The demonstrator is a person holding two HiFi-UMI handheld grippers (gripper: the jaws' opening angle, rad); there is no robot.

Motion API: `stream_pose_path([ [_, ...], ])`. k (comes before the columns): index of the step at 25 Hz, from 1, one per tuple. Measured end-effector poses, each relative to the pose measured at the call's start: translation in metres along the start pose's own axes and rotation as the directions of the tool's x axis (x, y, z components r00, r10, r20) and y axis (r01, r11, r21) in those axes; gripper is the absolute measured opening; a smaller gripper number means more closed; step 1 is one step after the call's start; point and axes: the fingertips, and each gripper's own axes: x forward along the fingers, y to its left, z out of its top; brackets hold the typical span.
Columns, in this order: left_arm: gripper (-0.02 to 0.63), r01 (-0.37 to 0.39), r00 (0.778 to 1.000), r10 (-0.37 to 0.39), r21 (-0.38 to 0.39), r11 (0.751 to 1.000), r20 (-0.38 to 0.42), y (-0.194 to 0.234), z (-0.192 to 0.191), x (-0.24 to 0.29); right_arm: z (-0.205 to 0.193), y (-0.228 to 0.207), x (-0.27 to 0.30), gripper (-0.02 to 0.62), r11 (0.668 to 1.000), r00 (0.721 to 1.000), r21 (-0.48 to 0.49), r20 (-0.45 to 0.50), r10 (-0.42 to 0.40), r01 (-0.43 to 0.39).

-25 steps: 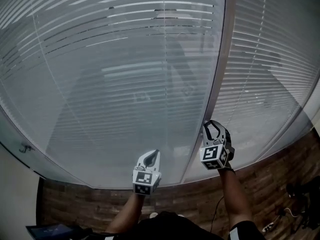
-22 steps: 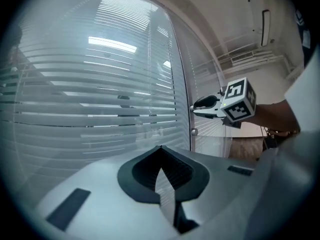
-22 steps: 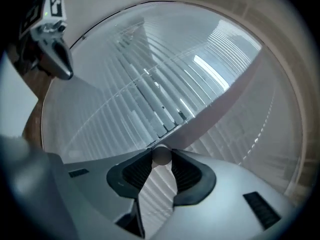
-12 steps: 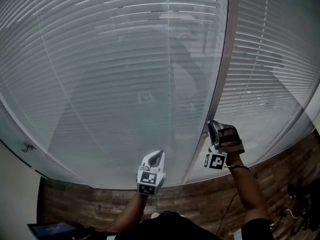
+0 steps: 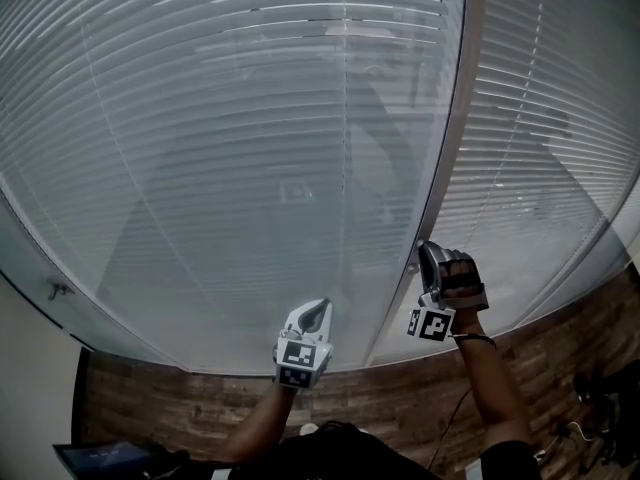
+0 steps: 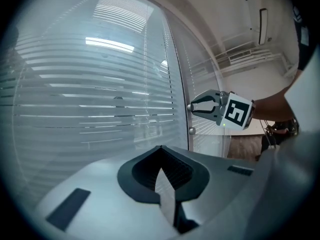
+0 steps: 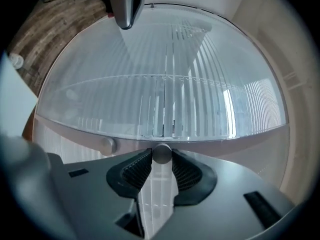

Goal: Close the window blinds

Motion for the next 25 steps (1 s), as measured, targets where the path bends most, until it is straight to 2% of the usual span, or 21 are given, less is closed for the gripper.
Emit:
stream_pose_path([
  [2, -0.005, -0.003, 1.0, 0.003, -0.001, 1.0, -0.005, 0.0, -0.003, -0.001, 0.001, 0.001, -0.003, 0.126, 0.995, 1.0, 0.104, 0.012, 0.003, -0.004],
  [3, -0.005, -0.004, 1.0, 0.004, -0.001, 1.0, -0.006, 0.0, -0.003, -0.001, 0.001, 0.001, -0.005, 0.126, 0.98, 1.0, 0.197, 0.017, 0.016, -0.019],
  [4, -0.005, -0.004, 1.0, 0.004, -0.002, 1.0, -0.007, 0.0, -0.003, -0.001, 0.0, 0.0, -0.006, 0.126, 0.947, 0.999, 0.32, 0.025, 0.036, -0.042],
  [5, -0.005, -0.003, 1.0, 0.003, -0.002, 1.0, -0.008, -0.001, -0.003, -0.001, -0.001, -0.001, -0.007, 0.126, 0.886, 0.998, 0.458, 0.036, 0.061, -0.07],
  [6, -0.005, -0.003, 1.0, 0.003, -0.003, 1.0, -0.009, -0.001, -0.003, -0.001, -0.002, -0.002, -0.007, 0.127, 0.806, 0.995, 0.584, 0.051, 0.082, -0.097],
  [7, -0.005, -0.003, 1.0, 0.003, -0.002, 1.0, -0.008, -0.002, -0.003, -0.001, -0.002, -0.003, -0.007, 0.126, 0.726, 0.993, 0.677, 0.071, 0.095, -0.118],
  [8, -0.005, -0.002, 1.0, 0.002, 0.0, 1.0, -0.007, -0.002, -0.003, -0.001, -0.001, -0.004, -0.006, 0.126, 0.664, 0.991, 0.736, 0.088, 0.097, -0.13],
  [10, -0.005, 0.001, 1.0, -0.001, 0.006, 1.0, -0.003, -0.004, -0.001, 0.0, 0.0, -0.01, -0.005, 0.127, 0.572, 0.992, 0.81, 0.099, 0.083, -0.128],
  [11, -0.005, 0.002, 1.0, -0.002, 0.009, 1.0, -0.002, -0.006, -0.001, 0.0, -0.001, -0.014, -0.005, 0.127, 0.513, 0.993, 0.85, 0.095, 0.077, -0.12],
  [15, -0.005, 0.008, 1.0, -0.008, 0.012, 1.0, -0.007, -0.009, -0.003, -0.001, -0.011, -0.018, 0.003, 0.14, 0.193, 0.994, 0.975, 0.1, 0.05, -0.108],
  [17, -0.005, 0.01, 1.0, -0.01, 0.009, 1.0, -0.007, -0.01, -0.003, -0.001, -0.013, -0.015, 0.007, 0.14, 0.059, 0.992, 0.991, 0.117, 0.047, -0.12],
  [18, -0.005, 0.01, 1.0, -0.01, 0.009, 1.0, -0.005, -0.01, -0.002, -0.001, -0.014, -0.013, 0.009, 0.14, 0.004, 0.992, 0.992, 0.123, 0.043, -0.123],
  [19, -0.005, 0.01, 1.0, -0.01, 0.009, 1.0, -0.004, -0.01, -0.002, -0.001, -0.015, -0.011, 0.01, 0.14, -0.034, 0.992, 0.992, 0.12, 0.039, -0.119],
  [20, -0.005, 0.008, 1.0, -0.008, 0.009, 1.0, -0.003, -0.01, -0.001, -0.002, -0.017, -0.009, 0.011, 0.14, -0.052, 0.993, 0.993, 0.11, 0.036, -0.108],
  [22, -0.005, 0.003, 1.0, -0.003, 0.006, 1.0, -0.002, -0.008, -0.001, -0.003, -0.017, -0.007, 0.01, 0.13, -0.05, 0.995, 0.995, 0.09, 0.034, -0.088],
  [25, -0.005, -0.007, 1.0, 0.007, 0.002, 1.0, -0.004, -0.004, -0.003, -0.004, -0.016, -0.006, 0.009, 0.127, -0.023, 0.997, 0.997, 0.076, 0.033, -0.075],
])
